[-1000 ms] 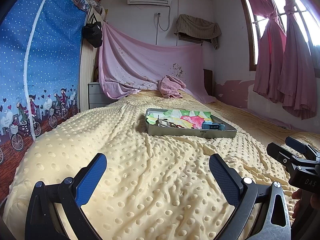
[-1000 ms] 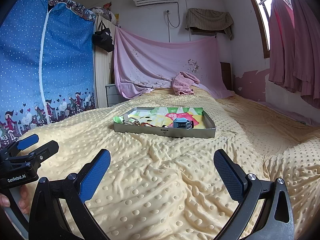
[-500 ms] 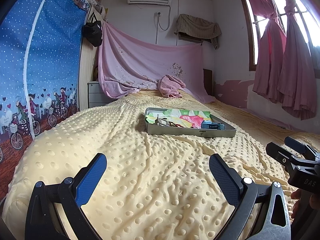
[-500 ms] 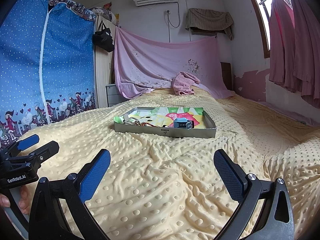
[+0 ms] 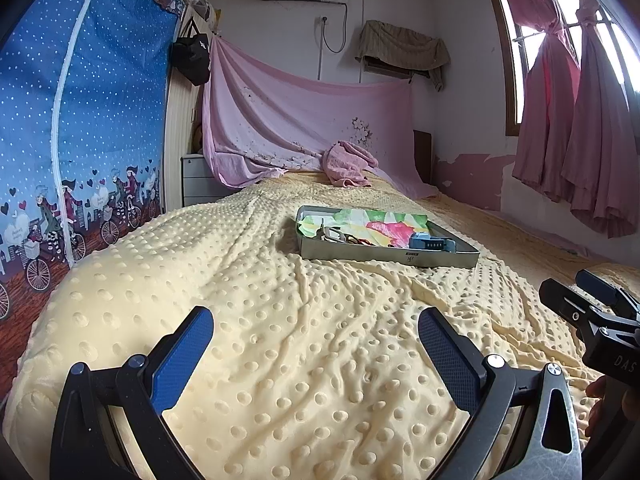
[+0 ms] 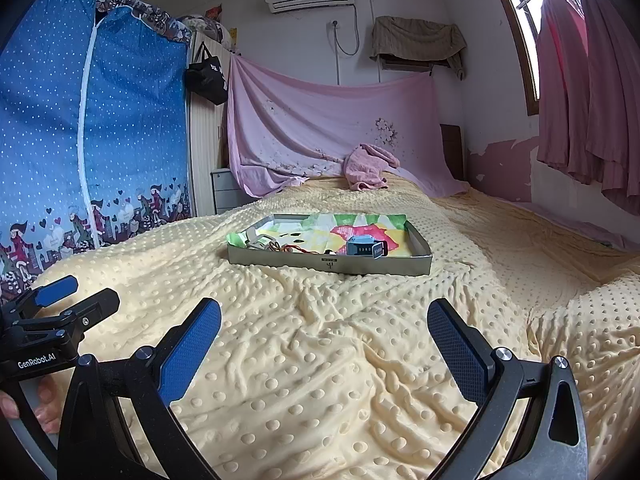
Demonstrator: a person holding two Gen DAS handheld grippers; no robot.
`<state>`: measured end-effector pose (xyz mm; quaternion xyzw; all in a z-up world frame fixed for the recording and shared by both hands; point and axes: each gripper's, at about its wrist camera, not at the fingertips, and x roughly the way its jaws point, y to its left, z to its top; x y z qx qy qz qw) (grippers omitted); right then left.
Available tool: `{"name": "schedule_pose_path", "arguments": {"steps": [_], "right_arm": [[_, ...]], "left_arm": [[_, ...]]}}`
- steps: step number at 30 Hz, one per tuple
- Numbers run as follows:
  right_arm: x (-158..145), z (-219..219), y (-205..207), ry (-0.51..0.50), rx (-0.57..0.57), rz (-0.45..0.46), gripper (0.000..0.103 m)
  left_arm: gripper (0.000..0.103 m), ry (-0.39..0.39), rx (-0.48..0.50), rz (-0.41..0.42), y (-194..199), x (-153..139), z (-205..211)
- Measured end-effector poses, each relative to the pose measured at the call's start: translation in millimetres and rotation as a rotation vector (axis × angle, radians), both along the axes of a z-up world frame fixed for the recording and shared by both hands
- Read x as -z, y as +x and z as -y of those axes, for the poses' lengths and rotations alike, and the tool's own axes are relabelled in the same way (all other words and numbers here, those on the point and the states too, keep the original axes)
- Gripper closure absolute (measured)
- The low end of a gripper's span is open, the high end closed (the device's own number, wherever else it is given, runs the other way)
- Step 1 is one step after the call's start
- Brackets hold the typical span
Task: Organize jewelry
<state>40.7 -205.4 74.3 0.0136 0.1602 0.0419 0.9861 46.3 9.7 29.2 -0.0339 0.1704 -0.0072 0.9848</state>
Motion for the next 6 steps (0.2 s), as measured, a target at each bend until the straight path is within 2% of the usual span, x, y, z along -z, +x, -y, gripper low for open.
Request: {"name": "schedule_pose_path", "arguments": {"steps": [6], "right_arm": [[0.9, 0.0, 2.9, 0.002, 0.003, -0.005, 0.001]], "left_arm": [[0.0, 0.007, -0.003, -0.009, 1.6, 1.6, 0.5]]}}
